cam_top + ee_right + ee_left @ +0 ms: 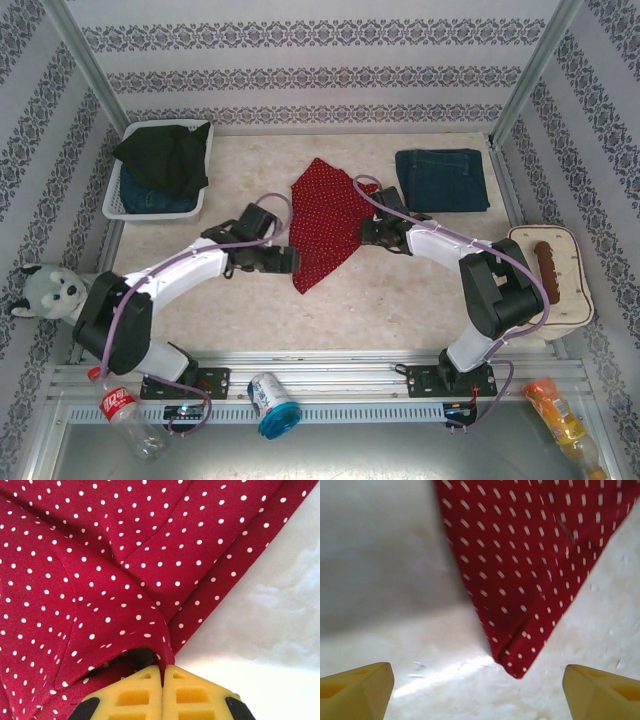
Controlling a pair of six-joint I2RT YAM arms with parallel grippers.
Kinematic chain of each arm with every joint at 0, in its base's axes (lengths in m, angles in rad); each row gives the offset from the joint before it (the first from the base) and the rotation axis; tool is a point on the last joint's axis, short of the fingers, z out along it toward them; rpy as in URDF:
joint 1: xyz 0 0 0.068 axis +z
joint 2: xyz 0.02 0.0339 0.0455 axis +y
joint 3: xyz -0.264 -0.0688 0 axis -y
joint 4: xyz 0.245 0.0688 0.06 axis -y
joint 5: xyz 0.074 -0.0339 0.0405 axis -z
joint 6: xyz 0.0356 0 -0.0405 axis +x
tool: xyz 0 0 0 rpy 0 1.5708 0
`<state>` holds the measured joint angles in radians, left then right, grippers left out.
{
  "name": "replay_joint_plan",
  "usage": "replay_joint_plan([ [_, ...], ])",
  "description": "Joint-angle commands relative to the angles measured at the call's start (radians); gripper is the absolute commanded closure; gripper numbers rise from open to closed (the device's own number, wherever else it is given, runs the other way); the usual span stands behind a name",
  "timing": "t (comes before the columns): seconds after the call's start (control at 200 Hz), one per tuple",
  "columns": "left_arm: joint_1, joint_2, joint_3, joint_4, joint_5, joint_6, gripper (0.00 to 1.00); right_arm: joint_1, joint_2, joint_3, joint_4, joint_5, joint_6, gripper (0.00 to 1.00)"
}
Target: Fold and stack the skirts
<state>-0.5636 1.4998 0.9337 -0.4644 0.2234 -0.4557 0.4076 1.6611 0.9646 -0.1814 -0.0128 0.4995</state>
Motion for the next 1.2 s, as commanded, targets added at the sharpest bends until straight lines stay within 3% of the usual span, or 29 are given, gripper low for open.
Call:
replay_joint_plan([
  [0.0, -0.069, 0.091, 0.018, 0.014, -0.045, 0.007, 0.18, -0.007, 0.018, 0.029, 0.014, -0.024, 0.025, 1.0],
  [0.18, -0.125, 0.218, 0.054, 0.029, -0.105, -0.042, 0.27, -0.01, -0.009, 0.034, 0.022, -0.036, 0.035, 1.0],
  [0.26, -0.128, 0.251, 0.04, 0.092, -0.094, -0.084, 0.36, -0.01, -0.055, 0.041, 0.039, -0.047, 0.032, 1.0],
  [0.425, -0.127, 0.249, 0.073, 0.161, -0.128, -0.081, 0.75, -0.006, -0.172, 0.091, 0.06, -0.045, -0.014, 1.0],
  [0.49, -0.127, 0.205, 0.076, 0.197, -0.148, -0.075, 1.0, -0.007, -0.213, 0.124, 0.045, -0.034, -0.035, 1.0],
  [0.575, -0.124, 0.117, 0.09, 0.178, -0.23, -0.056, 1.0, -0.007, -0.269, 0.168, 0.028, -0.029, -0.061, 1.0],
  [0.724, -0.11, -0.115, 0.172, 0.089, -0.475, 0.053, 1.0, -0.007, -0.353, 0.262, -0.039, -0.022, -0.114, 1.0],
  [0.864, -0.08, -0.254, 0.358, -0.033, -0.568, 0.188, 1.0, -0.008, -0.435, 0.353, -0.072, -0.028, -0.143, 1.0],
  [1.009, -0.079, -0.281, 0.61, -0.203, -0.544, 0.308, 1.0, -0.009, -0.476, 0.512, -0.167, -0.117, -0.171, 1.0],
  [1.199, -0.079, -0.345, 0.842, -0.368, -0.493, 0.359, 1.0, -0.006, -0.552, 0.636, -0.27, -0.201, -0.146, 1.0],
])
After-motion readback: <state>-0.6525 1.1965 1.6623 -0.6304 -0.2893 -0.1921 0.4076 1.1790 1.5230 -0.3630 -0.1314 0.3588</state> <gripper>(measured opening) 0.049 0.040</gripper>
